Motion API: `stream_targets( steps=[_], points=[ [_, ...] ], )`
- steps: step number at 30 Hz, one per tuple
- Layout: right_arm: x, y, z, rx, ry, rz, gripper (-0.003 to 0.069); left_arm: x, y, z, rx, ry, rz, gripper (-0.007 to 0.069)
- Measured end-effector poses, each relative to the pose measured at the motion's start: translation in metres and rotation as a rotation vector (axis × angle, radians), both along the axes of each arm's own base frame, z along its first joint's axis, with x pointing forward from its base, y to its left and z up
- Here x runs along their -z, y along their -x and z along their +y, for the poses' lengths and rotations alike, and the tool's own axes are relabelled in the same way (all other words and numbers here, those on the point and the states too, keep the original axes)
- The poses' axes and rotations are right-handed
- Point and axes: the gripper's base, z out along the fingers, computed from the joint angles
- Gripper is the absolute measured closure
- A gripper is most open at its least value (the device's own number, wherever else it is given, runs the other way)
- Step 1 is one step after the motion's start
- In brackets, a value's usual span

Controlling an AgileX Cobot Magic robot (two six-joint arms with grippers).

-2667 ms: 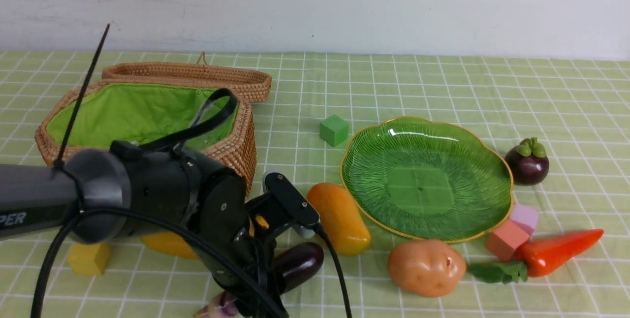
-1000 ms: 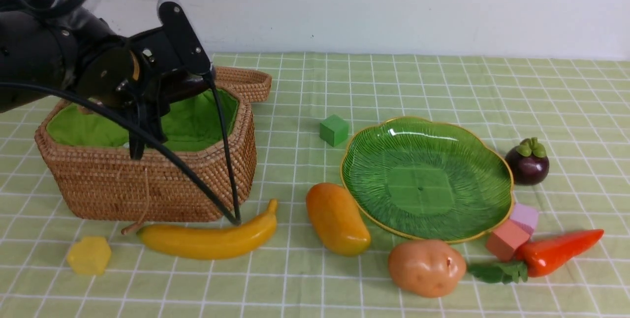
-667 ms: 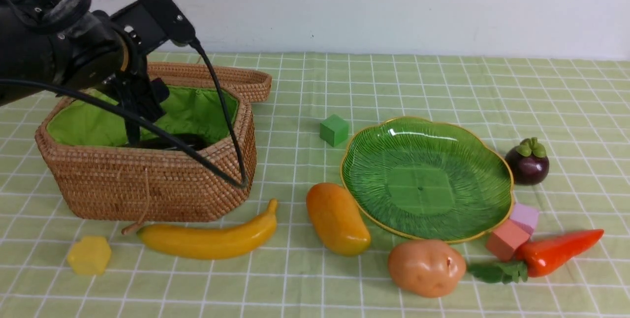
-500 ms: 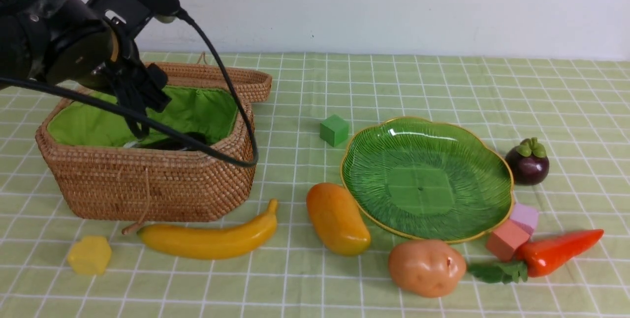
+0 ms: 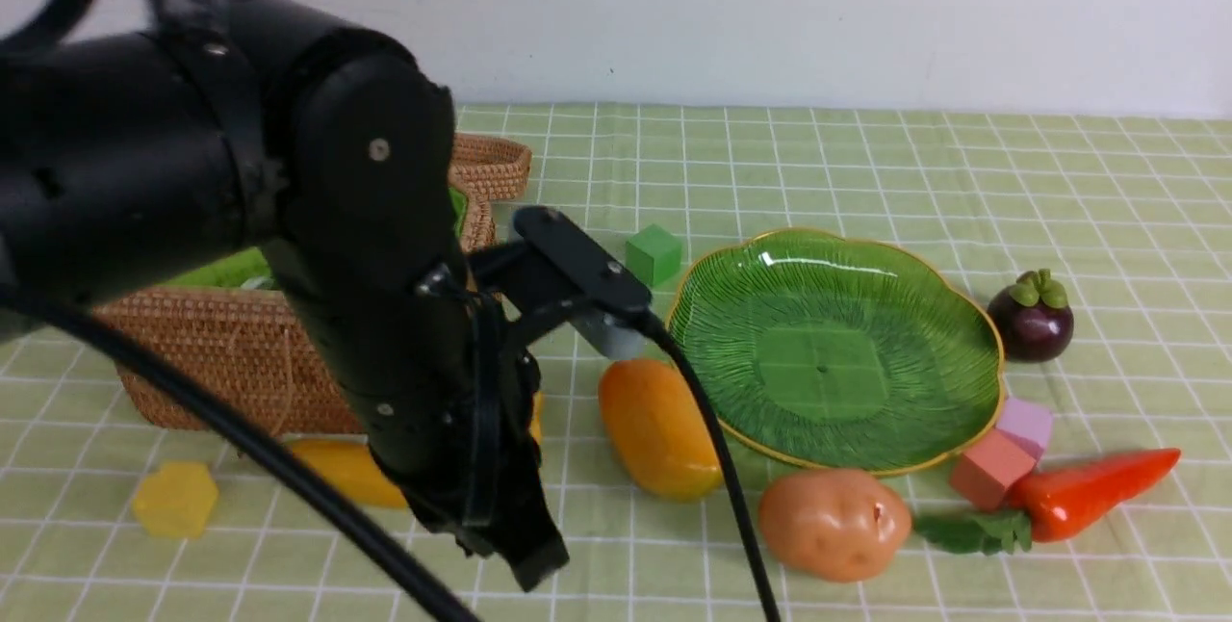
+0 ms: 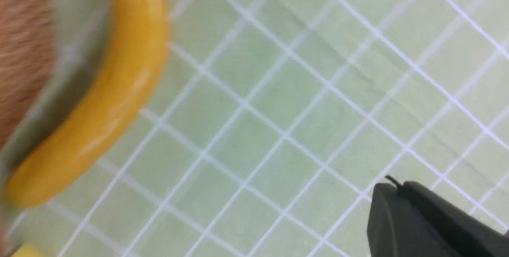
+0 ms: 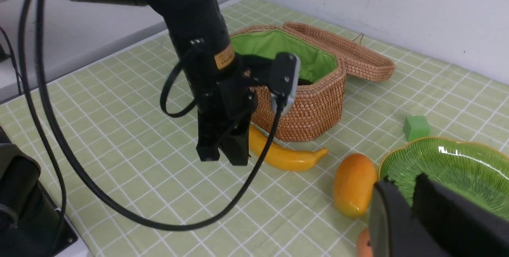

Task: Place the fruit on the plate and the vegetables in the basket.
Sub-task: Use the left arm to grab a banana and put it into the right plate

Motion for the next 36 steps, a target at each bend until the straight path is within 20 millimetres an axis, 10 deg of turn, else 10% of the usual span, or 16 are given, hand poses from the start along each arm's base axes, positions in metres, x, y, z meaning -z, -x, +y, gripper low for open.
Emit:
stream_targets(
  steps=[5, 16, 36],
  points=[
    [0.002, 0.001, 0.000, -0.007, 0.016, 0.016, 0.0559, 0.031, -0.024, -0.010, 0.071, -0.067, -0.062, 0.0564],
    [0.005, 0.002, -0.001, -0.011, 0.049, 0.039, 0.0550, 0.079, -0.064, -0.016, 0.091, -0.223, -0.233, 0.0125],
    [0.009, 0.004, 0.000, -0.032, 0.072, 0.074, 0.0541, 0.111, -0.083, -0.021, 0.058, -0.280, -0.308, 0.0138]
  ],
)
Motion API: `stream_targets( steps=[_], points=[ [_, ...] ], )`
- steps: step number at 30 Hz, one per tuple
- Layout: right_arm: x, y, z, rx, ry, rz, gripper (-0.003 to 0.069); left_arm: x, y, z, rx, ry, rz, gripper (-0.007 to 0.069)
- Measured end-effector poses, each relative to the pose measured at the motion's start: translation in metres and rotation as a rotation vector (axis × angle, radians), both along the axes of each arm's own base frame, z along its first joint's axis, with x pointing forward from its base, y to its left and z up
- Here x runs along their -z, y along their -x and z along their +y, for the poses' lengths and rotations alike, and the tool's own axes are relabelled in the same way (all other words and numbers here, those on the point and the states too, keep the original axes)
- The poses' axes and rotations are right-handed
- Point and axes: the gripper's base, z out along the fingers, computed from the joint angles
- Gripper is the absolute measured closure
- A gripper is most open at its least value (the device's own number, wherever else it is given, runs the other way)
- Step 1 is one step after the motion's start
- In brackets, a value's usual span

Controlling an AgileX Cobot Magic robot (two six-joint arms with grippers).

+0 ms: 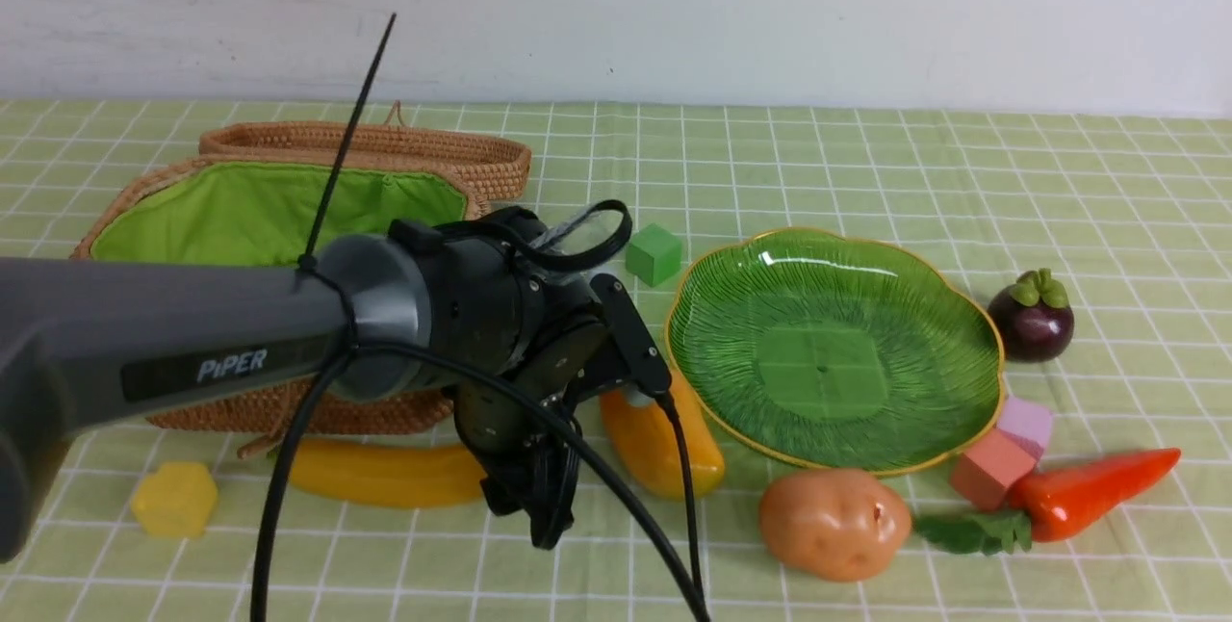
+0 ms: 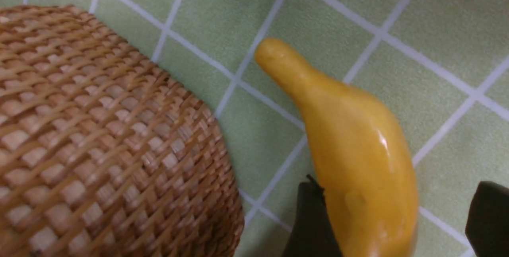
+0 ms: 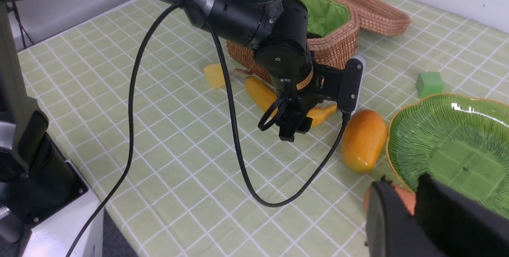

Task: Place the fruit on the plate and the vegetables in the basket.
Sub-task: Use the left arm to grab a banana and put it into the right plate

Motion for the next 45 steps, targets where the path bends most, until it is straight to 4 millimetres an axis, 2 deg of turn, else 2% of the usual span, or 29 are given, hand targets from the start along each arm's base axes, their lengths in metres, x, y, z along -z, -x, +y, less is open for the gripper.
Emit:
stream_targets(
  steps=[7, 11, 12, 13, 22, 26, 29, 30, 31, 33, 36, 38, 40, 43, 44, 45],
  points=[
    [0.000, 0.002, 0.001, -0.017, -0.013, 0.013, 0.0541, 0.015, -0.002, -0.001, -0.042, -0.008, 0.027, 0.0148],
    [0.000, 0.002, 0.002, -0.024, -0.018, 0.017, 0.0541, 0.016, 0.000, 0.000, -0.078, -0.008, 0.051, 0.0239],
    [0.000, 0.002, 0.002, -0.023, -0.018, 0.017, 0.0541, 0.017, 0.002, 0.001, -0.091, -0.017, 0.067, 0.0293],
    [0.000, 0.002, 0.002, -0.023, -0.018, 0.017, 0.0541, 0.017, 0.003, 0.001, -0.099, -0.020, 0.078, 0.0312],
    [0.000, 0.002, 0.002, -0.025, -0.016, 0.020, 0.0539, 0.012, 0.016, 0.004, -0.201, -0.012, 0.199, 0.0309],
    [0.001, 0.002, 0.002, -0.026, -0.011, 0.024, 0.0535, -0.007, 0.025, 0.006, -0.241, 0.038, 0.231, 0.0309],
    [0.001, 0.001, 0.001, -0.014, -0.001, 0.015, 0.0533, -0.035, 0.034, 0.008, -0.256, 0.110, 0.214, 0.0309],
    [0.001, 0.000, 0.000, 0.003, 0.009, 0.001, 0.0533, -0.052, 0.039, 0.009, -0.254, 0.157, 0.192, 0.0309],
    [0.001, 0.000, -0.001, 0.007, 0.010, -0.001, 0.0533, -0.054, 0.040, 0.010, -0.253, 0.162, 0.187, 0.0309],
    [0.000, -0.006, -0.006, 0.082, 0.025, -0.025, 0.0531, -0.086, 0.051, 0.007, -0.208, 0.269, 0.102, 0.0309],
    [0.000, -0.012, -0.013, 0.194, 0.030, -0.034, 0.0531, -0.116, 0.062, -0.010, -0.073, 0.431, -0.025, 0.0309],
    [-0.001, -0.015, -0.016, 0.242, 0.028, -0.034, 0.0531, -0.125, 0.066, -0.023, 0.012, 0.502, -0.077, 0.0309],
    [-0.001, -0.017, -0.020, 0.295, 0.017, -0.029, 0.0531, -0.133, 0.068, -0.044, 0.116, 0.591, -0.139, 0.0309],
    [-0.001, -0.018, -0.022, 0.330, 0.000, -0.018, 0.0531, -0.137, 0.054, -0.079, 0.195, 0.694, -0.203, 0.0309],
    [-0.001, -0.018, -0.022, 0.331, -0.003, -0.017, 0.0531, -0.136, 0.051, -0.083, 0.200, 0.697, -0.208, 0.0309],
    [-0.001, -0.019, -0.022, 0.333, -0.007, -0.015, 0.0531, -0.131, 0.038, -0.097, 0.212, 0.704, -0.216, 0.0309]
  ],
)
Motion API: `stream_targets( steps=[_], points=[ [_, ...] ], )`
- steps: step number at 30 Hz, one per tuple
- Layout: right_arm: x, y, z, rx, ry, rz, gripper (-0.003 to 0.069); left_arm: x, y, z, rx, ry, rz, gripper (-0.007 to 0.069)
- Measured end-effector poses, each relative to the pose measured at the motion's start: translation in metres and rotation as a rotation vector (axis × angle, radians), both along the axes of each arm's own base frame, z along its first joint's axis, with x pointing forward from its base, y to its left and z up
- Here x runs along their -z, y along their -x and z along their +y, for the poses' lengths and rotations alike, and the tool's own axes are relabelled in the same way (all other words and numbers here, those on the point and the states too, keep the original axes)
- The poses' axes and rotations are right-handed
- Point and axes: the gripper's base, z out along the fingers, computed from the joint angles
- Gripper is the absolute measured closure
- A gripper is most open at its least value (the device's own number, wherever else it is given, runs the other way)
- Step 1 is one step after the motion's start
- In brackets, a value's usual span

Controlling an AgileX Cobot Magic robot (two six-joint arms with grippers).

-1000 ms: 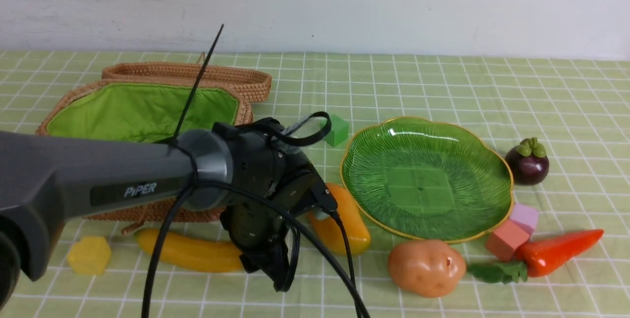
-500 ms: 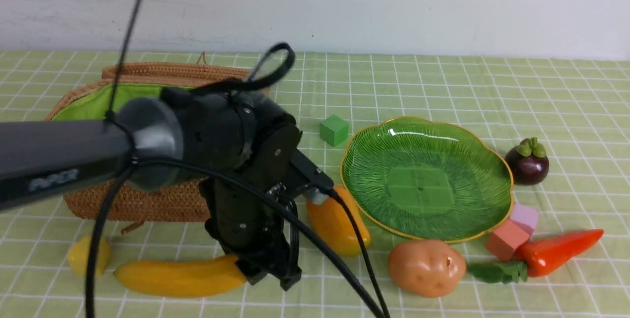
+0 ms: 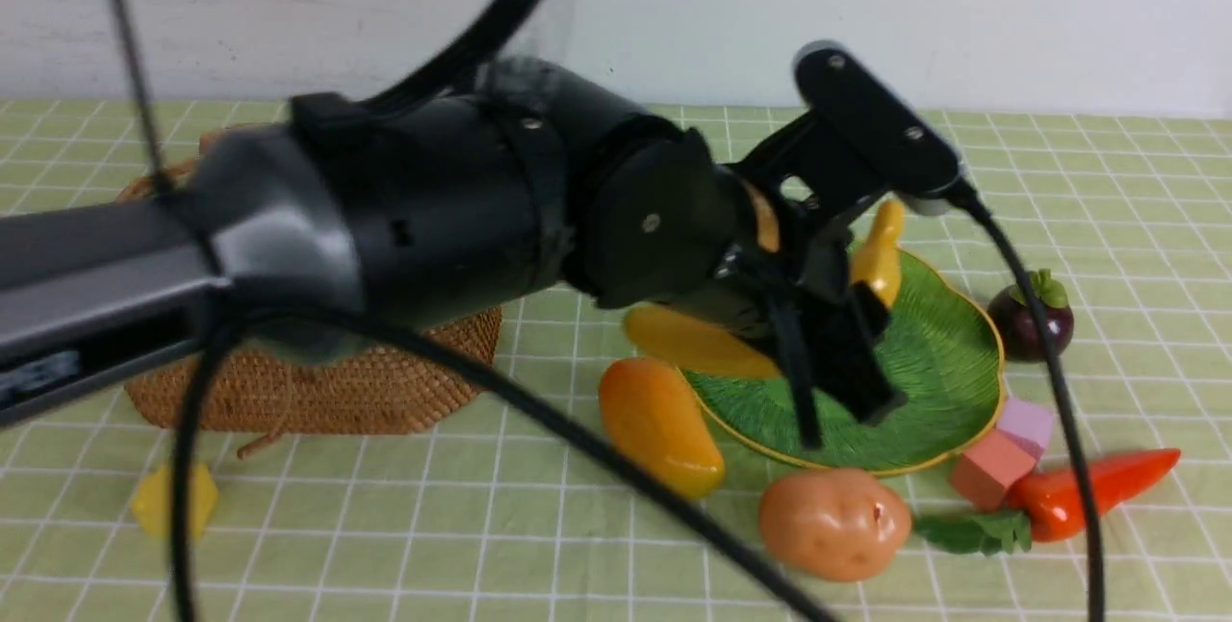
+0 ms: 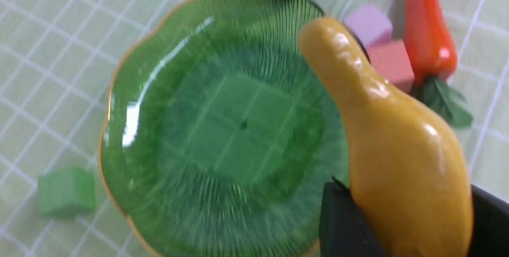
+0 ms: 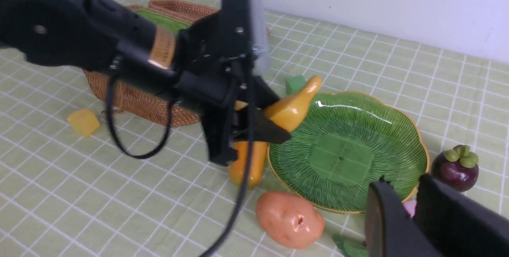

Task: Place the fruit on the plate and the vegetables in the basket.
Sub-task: Use the left arm to grab a banana and put it into the right plate, then grab the mango with your left arm and place it on the right plate

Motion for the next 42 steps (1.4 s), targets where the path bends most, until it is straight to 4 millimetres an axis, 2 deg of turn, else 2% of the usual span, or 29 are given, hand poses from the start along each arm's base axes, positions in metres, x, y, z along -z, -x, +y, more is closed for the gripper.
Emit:
stream_targets(
  steps=[3, 6, 8, 10, 14, 17, 18, 19, 20, 22, 25, 28, 32, 35, 36, 38, 39, 42],
  points=[
    [0.000, 0.000, 0.000, -0.001, -0.006, 0.003, 0.0531, 0.004, -0.028, -0.032, 0.017, 0.006, -0.029, 0.0309],
    [0.000, 0.000, 0.001, -0.003, -0.009, 0.004, 0.0531, 0.030, -0.050, -0.056, 0.025, -0.038, -0.002, 0.0309],
    [0.000, 0.000, 0.001, -0.005, -0.011, 0.005, 0.0531, 0.035, -0.062, -0.067, 0.028, -0.043, -0.015, 0.0309],
    [0.000, 0.000, 0.001, -0.005, -0.011, 0.005, 0.0531, 0.052, -0.073, -0.075, 0.024, -0.054, -0.004, 0.0309],
    [0.002, 0.001, 0.000, -0.004, -0.004, 0.036, 0.0531, 0.076, -0.089, -0.078, 0.004, -0.052, 0.001, 0.0307],
    [0.004, 0.002, 0.000, -0.001, -0.004, 0.060, 0.0531, 0.083, -0.093, -0.077, -0.006, -0.051, 0.000, 0.0265],
    [0.005, 0.002, 0.000, -0.001, 0.002, 0.068, 0.0529, 0.083, -0.095, -0.076, -0.009, -0.048, 0.001, 0.0218],
    [0.005, 0.002, 0.000, 0.000, 0.003, 0.069, 0.0529, 0.083, -0.094, -0.077, -0.009, -0.047, 0.001, 0.0202],
    [0.006, 0.002, 0.000, 0.001, 0.007, 0.073, 0.0527, 0.082, -0.095, -0.077, -0.011, -0.039, 0.005, 0.0137],
    [0.006, 0.002, 0.000, 0.002, 0.008, 0.072, 0.0527, 0.080, -0.094, -0.077, -0.013, -0.031, 0.009, 0.0064],
    [0.006, 0.002, -0.001, 0.003, 0.010, 0.071, 0.0526, 0.077, -0.092, -0.075, -0.013, -0.038, 0.025, 0.0007],
    [0.006, 0.002, -0.001, 0.005, 0.011, 0.070, 0.0525, 0.070, -0.089, -0.072, -0.015, -0.048, 0.045, 0.0010],
    [0.006, 0.002, -0.001, 0.005, 0.015, 0.076, 0.0521, 0.039, -0.076, -0.060, -0.064, -0.045, 0.139, 0.0137],
    [0.007, 0.003, -0.001, 0.005, 0.021, 0.086, 0.0520, 0.003, -0.057, -0.041, -0.135, -0.052, 0.248, 0.0379],
    [0.007, 0.003, -0.001, 0.005, 0.021, 0.087, 0.0520, -0.004, -0.053, -0.037, -0.149, -0.056, 0.268, 0.0412],
    [0.008, 0.003, -0.001, 0.004, 0.024, 0.091, 0.0517, -0.025, -0.040, -0.023, -0.184, -0.079, 0.328, 0.0569],
    [0.008, 0.003, -0.001, 0.004, 0.025, 0.093, 0.0517, -0.033, -0.033, -0.016, -0.197, -0.102, 0.358, 0.0624],
    [0.008, 0.003, -0.001, 0.004, 0.025, 0.094, 0.0514, -0.048, -0.021, -0.003, -0.220, -0.132, 0.405, 0.0638]
  ],
)
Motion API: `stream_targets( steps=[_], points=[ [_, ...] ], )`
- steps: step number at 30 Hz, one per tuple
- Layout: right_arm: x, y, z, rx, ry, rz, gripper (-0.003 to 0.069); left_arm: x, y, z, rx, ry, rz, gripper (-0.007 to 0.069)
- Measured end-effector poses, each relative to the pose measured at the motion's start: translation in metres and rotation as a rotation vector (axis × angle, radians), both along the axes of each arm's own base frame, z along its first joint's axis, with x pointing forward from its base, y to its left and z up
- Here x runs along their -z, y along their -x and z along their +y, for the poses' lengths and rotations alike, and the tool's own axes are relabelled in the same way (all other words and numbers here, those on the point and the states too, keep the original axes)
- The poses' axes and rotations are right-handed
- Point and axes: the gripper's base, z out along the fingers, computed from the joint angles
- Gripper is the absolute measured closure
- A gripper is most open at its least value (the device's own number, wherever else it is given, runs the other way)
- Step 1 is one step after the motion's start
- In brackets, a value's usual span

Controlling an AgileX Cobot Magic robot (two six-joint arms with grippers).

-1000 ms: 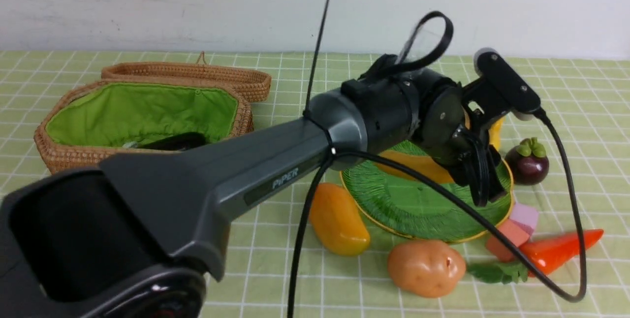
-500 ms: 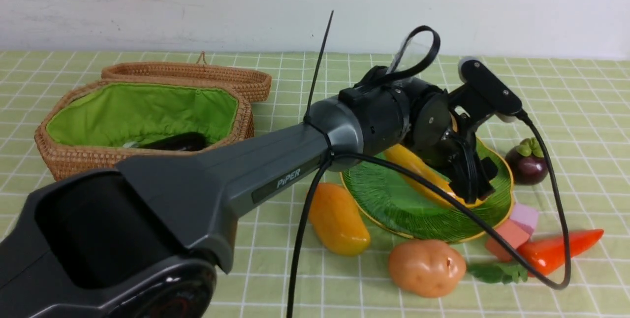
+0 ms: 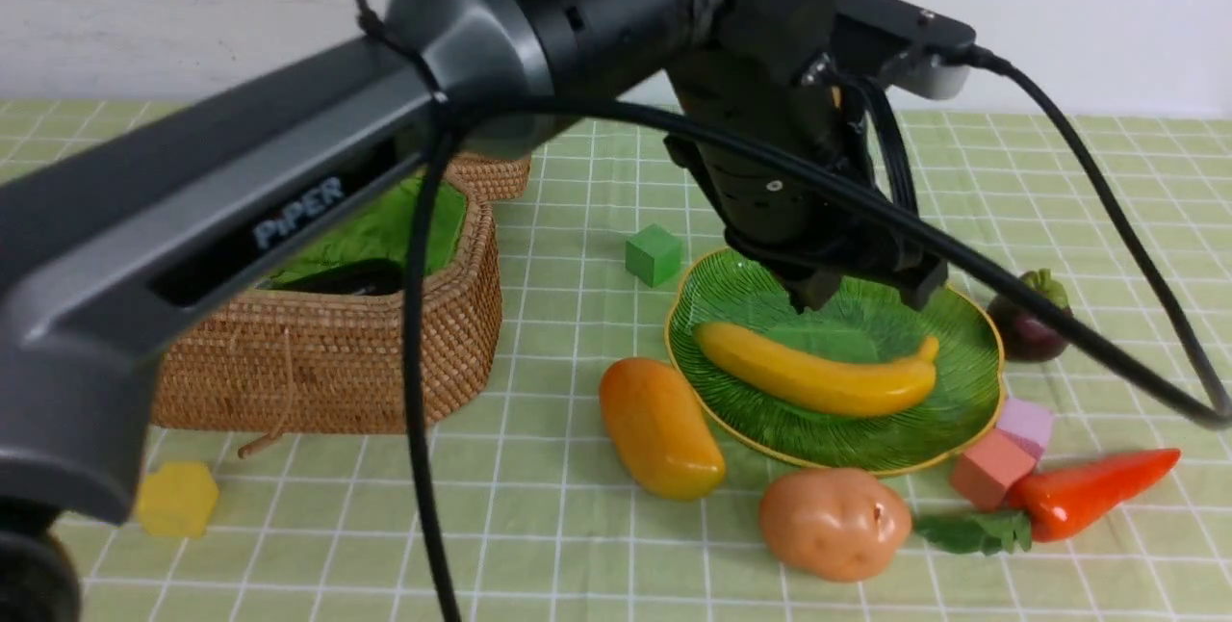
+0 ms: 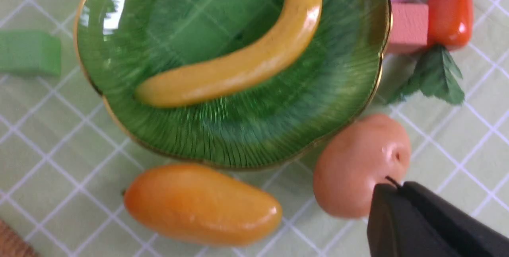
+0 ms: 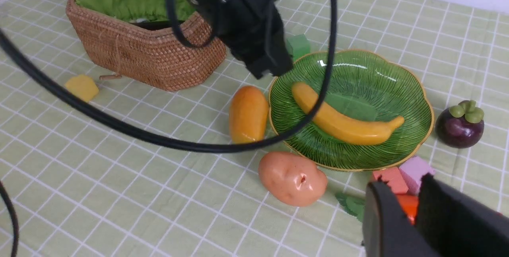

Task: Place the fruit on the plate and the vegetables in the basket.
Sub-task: Grab the mango with your left arm and place it on the right plate

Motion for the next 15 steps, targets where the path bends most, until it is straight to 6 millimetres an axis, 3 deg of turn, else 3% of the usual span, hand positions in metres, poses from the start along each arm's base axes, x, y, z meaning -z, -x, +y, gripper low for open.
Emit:
stream_targets(
  steps=[2, 5, 7, 12, 15],
  points=[
    [0.000, 0.000, 0.000, 0.000, 0.001, 0.002, 0.0512, -0.012, 0.008, 0.009, -0.044, 0.003, 0.023, 0.0638],
    [0.000, 0.000, 0.000, 0.000, 0.002, 0.003, 0.0510, -0.011, 0.014, 0.015, -0.089, -0.004, 0.046, 0.0638],
    [0.001, 0.000, 0.000, 0.000, 0.006, 0.009, 0.0510, -0.001, 0.022, 0.020, -0.109, -0.041, 0.081, 0.0638],
    [0.003, 0.001, -0.001, 0.000, 0.020, 0.031, 0.0506, 0.048, 0.037, 0.025, -0.164, -0.158, 0.218, 0.0637],
    [0.004, 0.001, -0.001, -0.005, 0.034, 0.031, 0.0505, 0.074, 0.022, 0.028, -0.254, -0.160, 0.246, 0.0596]
  ],
)
